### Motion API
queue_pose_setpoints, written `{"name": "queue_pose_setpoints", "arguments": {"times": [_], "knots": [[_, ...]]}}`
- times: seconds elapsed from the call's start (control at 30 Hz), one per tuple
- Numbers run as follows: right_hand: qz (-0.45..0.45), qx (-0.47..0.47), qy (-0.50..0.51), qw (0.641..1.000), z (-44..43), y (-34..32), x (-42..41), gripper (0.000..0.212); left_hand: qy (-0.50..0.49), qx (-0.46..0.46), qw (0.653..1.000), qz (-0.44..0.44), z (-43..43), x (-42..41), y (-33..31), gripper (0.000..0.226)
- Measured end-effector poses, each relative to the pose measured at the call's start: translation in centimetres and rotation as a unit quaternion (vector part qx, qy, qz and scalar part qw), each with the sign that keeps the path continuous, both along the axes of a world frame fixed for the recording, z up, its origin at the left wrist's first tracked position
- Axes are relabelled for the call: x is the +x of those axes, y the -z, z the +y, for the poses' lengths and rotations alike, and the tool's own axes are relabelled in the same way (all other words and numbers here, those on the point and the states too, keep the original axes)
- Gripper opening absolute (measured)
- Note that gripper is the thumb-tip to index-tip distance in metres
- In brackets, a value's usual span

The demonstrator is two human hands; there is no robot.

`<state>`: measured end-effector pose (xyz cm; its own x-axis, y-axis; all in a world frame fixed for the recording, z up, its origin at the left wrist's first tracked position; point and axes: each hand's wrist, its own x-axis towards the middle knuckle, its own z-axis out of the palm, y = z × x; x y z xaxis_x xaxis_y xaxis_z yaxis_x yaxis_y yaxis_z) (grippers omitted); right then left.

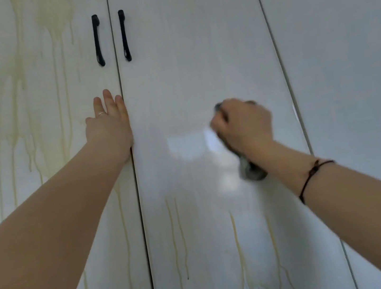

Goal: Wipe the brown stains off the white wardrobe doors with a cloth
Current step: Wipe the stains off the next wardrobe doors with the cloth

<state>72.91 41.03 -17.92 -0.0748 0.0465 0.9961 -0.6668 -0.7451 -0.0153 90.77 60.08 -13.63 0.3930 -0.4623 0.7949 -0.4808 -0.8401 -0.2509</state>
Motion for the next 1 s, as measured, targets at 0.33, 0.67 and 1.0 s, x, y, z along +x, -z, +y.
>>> {"name": "queue_pose_setpoints", "arguments": {"times": [0.33,0.67,1.0], "knots": [[-0.088,0.131,-0.035,0.987,-0.2,11.7,-1.7,0.029,-0.006,-0.003,1.0,-0.01,0.1,0.1,0.7,0.097],[0.097,-0.044,-0.008,0.994,0.8,4.0,0.5,0.028,0.001,0.006,0.999,-0.048,-0.1,1.2,0.8,0.091],[-0.122,0.147,-0.041,0.981,-1.8,14.5,-3.5,0.028,0.025,0.019,0.999,-0.026,0.4,0.5,2.3,0.087]]}}
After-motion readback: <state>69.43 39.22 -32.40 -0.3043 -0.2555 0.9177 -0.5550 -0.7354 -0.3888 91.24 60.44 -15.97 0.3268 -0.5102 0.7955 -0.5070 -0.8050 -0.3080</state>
